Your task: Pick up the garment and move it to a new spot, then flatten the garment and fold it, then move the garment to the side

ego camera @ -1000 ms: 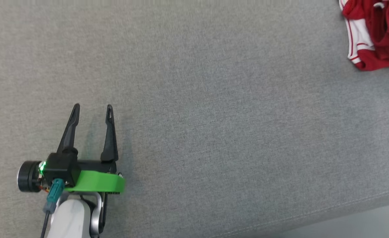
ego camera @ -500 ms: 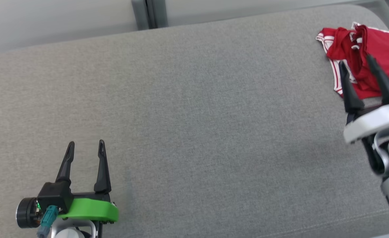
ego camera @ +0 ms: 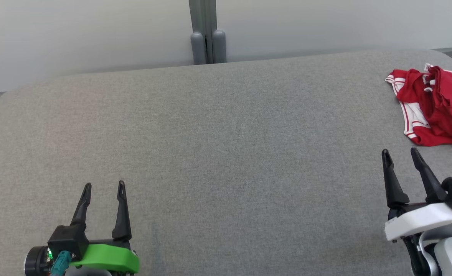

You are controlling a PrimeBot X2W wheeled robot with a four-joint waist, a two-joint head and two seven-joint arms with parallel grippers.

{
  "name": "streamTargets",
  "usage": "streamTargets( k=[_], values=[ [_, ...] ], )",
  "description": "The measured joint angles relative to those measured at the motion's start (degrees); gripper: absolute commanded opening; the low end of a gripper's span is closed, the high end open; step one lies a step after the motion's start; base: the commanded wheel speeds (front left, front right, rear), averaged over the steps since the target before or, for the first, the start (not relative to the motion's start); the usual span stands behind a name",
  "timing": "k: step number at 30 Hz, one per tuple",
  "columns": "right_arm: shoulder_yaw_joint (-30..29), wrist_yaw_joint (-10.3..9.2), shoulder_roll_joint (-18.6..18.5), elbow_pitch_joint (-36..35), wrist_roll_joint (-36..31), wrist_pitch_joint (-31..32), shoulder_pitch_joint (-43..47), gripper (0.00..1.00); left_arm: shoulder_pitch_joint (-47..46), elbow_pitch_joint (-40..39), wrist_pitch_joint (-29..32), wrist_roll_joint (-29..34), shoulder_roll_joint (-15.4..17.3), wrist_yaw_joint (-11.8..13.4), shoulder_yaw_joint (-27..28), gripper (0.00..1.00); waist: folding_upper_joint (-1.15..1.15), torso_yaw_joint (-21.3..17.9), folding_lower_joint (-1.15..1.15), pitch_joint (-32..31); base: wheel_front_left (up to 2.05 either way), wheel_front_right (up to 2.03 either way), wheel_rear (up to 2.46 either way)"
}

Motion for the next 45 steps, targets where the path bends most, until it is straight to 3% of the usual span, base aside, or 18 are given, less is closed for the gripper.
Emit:
streamTargets(
  k=[11,38,39,45],
  values=[
    [-1.65,-0.01,4.56,-3.1,-2.34,0.0,6.85,1.0,1.13,0.89,0.0,-0.34,-0.26,-0.6,0.86,1.0,0.0,1.56,0.0,-3.61,0.0,0.0,0.0],
    [-1.32,-0.01,5.65,-3.09,-3.19,0.0,7.5,1.0,1.42,1.96,0.0,-1.6,-0.37,-2.26,2.3,1.0,0.0,1.64,0.0,-4.47,0.0,0.0,0.0],
    [-1.33,0.0,5.72,-2.98,-3.19,0.0,7.53,0.0,1.43,1.96,0.0,-1.66,-0.38,-2.36,2.27,0.0,0.0,1.65,0.0,-4.49,0.0,0.0,0.0],
    [-0.96,0.0,7.06,-0.07,-1.79,0.59,8.9,0.0,2.18,5.3,0.77,-2.78,-0.82,-2.36,2.13,0.0,0.0,1.65,0.0,-4.48,0.0,0.0,0.0]
  ],
)
